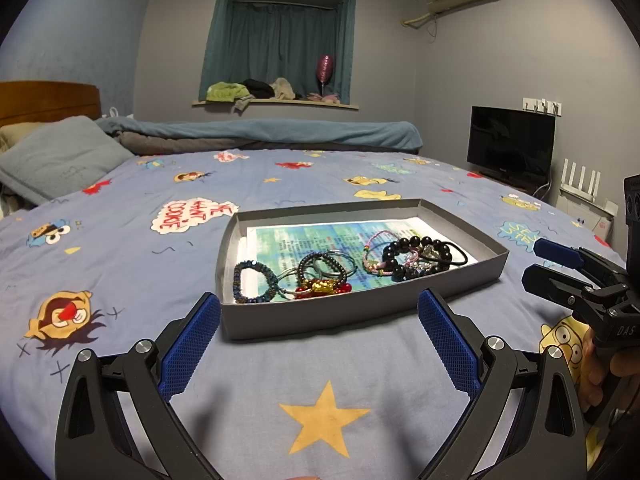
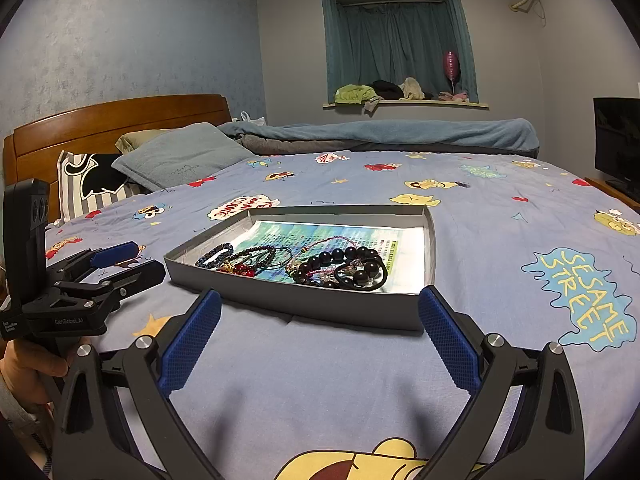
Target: Organize jewelry
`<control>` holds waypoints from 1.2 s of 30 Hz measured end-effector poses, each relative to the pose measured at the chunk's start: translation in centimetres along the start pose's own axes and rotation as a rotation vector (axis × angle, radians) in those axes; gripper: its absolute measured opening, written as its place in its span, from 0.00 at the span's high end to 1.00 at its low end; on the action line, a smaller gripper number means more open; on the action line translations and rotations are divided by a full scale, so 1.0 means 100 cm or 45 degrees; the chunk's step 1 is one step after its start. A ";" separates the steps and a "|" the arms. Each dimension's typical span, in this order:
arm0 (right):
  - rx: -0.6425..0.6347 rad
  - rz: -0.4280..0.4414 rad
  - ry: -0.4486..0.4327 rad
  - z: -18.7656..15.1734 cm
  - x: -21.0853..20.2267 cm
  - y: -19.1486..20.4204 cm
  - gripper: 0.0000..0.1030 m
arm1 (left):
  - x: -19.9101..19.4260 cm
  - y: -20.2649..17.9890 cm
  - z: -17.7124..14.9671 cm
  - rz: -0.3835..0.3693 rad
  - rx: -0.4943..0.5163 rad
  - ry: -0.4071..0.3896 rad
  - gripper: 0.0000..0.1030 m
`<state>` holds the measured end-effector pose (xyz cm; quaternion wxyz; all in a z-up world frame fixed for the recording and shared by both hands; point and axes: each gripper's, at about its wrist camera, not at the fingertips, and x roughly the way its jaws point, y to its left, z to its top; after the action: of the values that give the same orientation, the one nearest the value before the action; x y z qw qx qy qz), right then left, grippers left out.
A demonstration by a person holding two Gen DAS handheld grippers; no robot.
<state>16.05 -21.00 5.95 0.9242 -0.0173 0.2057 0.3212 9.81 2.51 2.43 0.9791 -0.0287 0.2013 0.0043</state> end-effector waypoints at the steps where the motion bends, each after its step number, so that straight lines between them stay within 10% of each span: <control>1: 0.000 0.000 0.001 0.000 0.000 0.000 0.05 | 0.000 0.000 0.000 0.000 0.000 0.001 0.05; 36: 0.004 0.001 0.002 0.001 0.004 0.000 0.05 | 0.001 -0.001 -0.001 -0.003 0.006 0.002 0.05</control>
<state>16.36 -20.77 5.91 0.9240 -0.0162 0.2070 0.3213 9.87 2.37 2.34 0.9790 -0.0268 0.2020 0.0027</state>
